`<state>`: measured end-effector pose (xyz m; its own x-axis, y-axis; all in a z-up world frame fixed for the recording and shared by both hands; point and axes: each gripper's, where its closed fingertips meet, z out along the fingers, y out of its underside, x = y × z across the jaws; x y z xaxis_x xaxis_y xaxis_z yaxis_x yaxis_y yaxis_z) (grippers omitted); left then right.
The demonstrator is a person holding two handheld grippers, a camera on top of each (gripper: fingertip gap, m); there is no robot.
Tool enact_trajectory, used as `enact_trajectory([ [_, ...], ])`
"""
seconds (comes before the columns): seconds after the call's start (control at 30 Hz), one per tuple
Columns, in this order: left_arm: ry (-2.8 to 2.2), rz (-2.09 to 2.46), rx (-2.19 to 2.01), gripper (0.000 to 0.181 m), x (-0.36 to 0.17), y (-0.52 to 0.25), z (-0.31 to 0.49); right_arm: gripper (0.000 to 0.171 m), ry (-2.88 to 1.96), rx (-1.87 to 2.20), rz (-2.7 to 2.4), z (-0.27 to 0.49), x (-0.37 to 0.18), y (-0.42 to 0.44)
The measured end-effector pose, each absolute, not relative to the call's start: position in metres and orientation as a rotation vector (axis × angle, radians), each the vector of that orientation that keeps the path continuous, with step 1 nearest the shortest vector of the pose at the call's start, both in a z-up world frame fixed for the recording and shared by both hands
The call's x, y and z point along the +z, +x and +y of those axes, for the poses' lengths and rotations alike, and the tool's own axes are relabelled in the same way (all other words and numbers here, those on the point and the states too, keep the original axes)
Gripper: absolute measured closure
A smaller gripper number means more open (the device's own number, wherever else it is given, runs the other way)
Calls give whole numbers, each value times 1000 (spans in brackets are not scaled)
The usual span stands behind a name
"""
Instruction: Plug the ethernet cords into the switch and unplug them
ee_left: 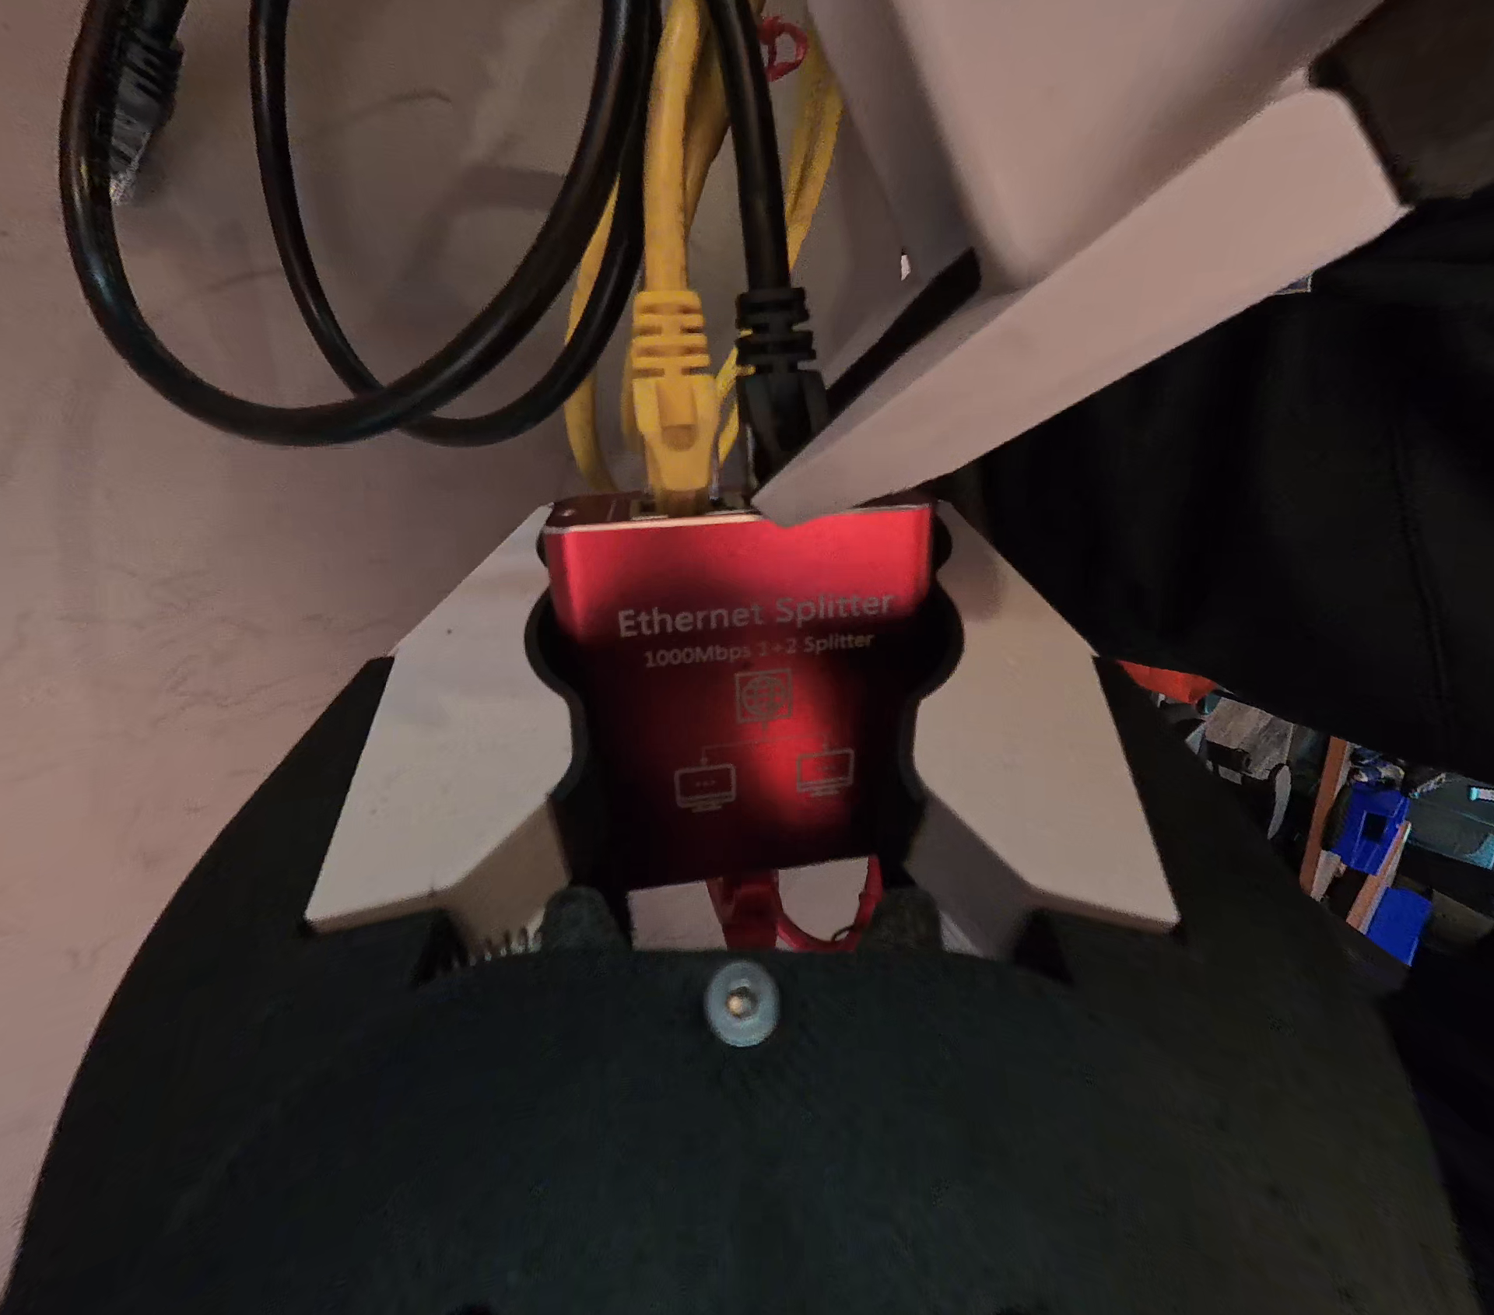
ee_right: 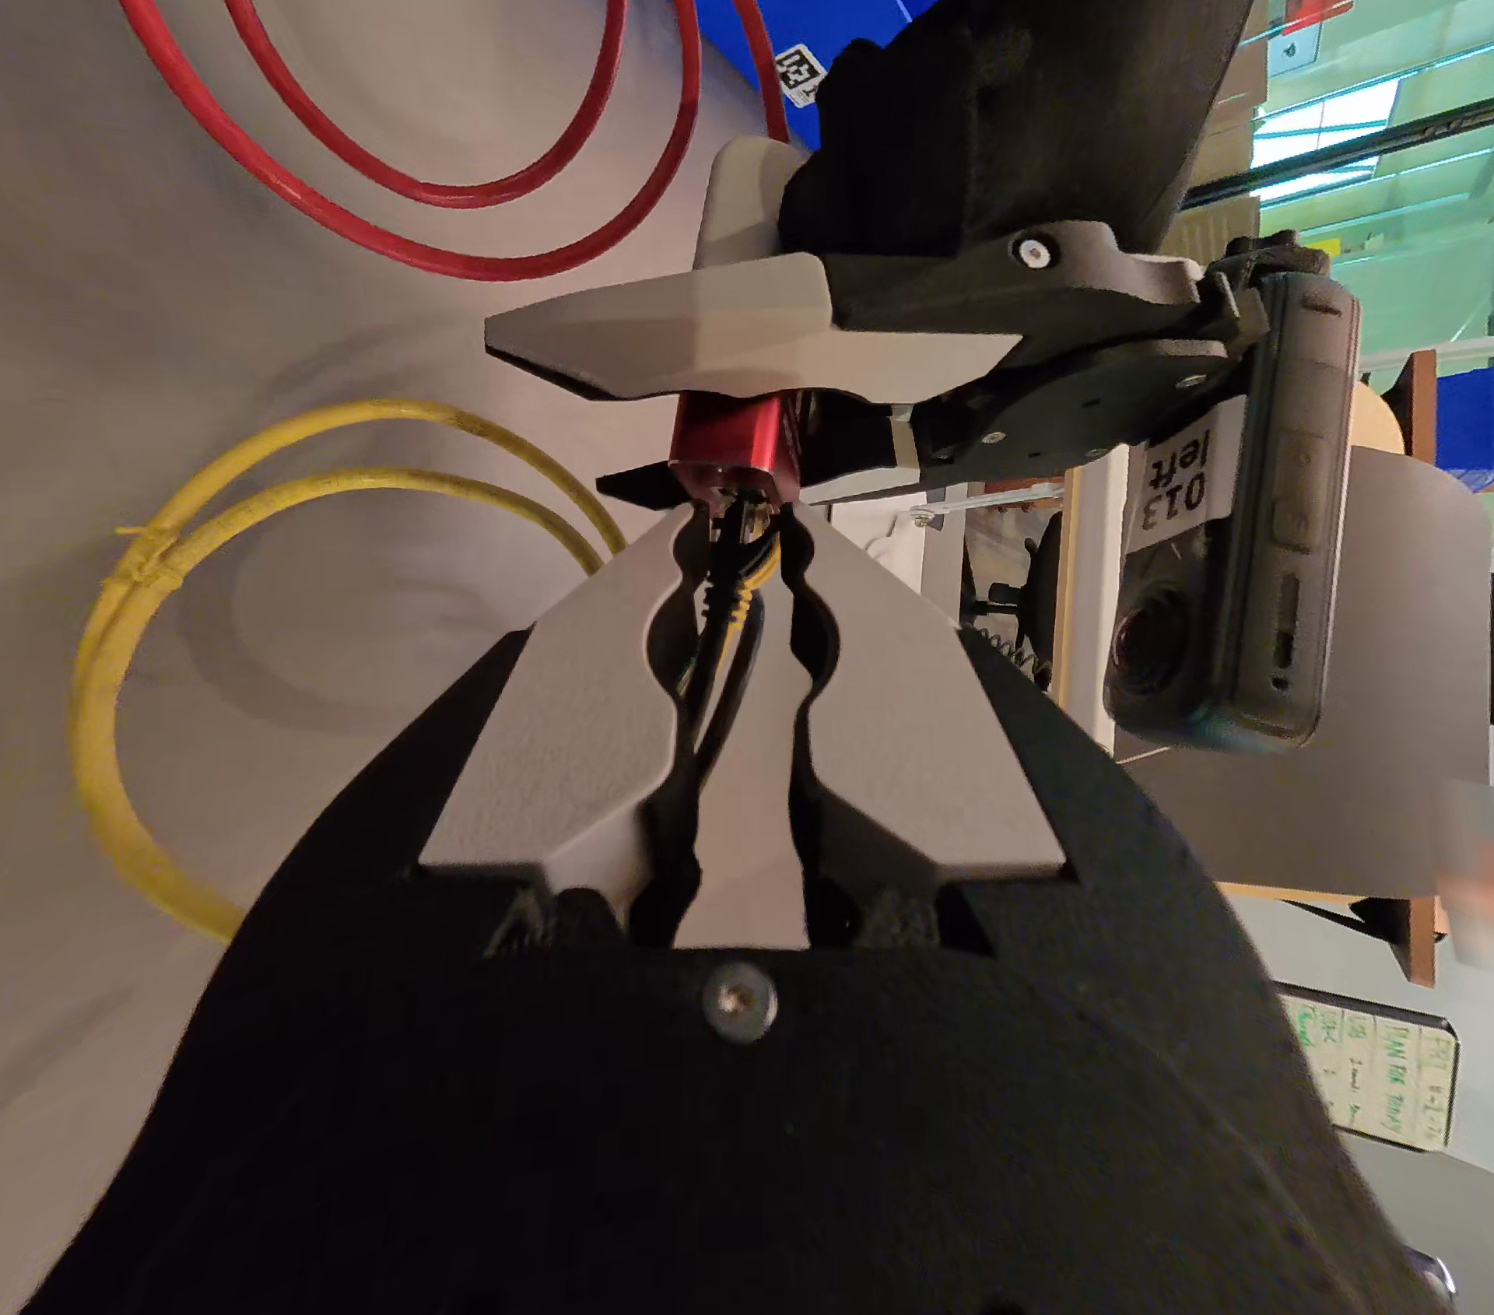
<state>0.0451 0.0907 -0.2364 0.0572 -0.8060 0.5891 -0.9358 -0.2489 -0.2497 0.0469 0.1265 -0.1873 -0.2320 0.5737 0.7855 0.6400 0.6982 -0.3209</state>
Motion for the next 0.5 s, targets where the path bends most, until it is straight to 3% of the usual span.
enact_trajectory([
  [0.23, 2123, -1793, 967, 98, -234, 45, 90, 152, -957, -71, -1908, 124, -186, 49],
  [0.5, 2110, -1792, 942, 98, -235, 44, 88, 157, -980, -98, -1939, 125, -190, 50],
])
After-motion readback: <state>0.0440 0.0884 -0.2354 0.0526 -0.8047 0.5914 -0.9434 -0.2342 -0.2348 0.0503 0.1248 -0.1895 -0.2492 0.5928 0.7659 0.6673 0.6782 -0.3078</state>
